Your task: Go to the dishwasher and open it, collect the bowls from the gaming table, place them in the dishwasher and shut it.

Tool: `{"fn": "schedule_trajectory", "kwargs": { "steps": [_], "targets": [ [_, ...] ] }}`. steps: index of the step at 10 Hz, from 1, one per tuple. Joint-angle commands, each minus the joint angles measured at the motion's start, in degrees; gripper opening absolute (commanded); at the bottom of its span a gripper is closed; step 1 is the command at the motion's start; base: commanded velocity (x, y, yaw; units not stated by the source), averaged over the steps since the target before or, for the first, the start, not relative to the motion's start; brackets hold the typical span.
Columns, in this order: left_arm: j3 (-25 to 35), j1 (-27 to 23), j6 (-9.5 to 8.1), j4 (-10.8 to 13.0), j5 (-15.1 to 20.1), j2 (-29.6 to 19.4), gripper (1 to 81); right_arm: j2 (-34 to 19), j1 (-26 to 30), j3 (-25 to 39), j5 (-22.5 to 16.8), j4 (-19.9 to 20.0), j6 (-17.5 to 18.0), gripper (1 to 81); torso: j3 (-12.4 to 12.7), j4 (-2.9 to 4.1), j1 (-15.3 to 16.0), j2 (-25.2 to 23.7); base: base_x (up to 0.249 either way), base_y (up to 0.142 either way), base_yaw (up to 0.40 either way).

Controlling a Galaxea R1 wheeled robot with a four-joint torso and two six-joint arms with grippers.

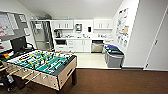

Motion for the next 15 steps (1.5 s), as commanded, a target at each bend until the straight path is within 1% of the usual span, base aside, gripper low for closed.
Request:
{"fn": "schedule_trajectory", "kwargs": {
  "steps": [1,15],
  "targets": [
    [-0.3,-2.3,0.13,0.5,1.9,-1.3,1.0,-2.6,2.8,0.5,-3.0,-0.8,-0.3,1.0,0.0,0.0,0.0,0.0,0.196,-0.064,0.0],
    [-0.3,-2.3,0.13,0.4,1.9,-1.2,1.0,-2.4,2.6,0.4,-3.0,-0.8,-0.3,1.0,0.0,0.0,-0.1,0.0,0.196,-0.068,0.0]
  ]
}}
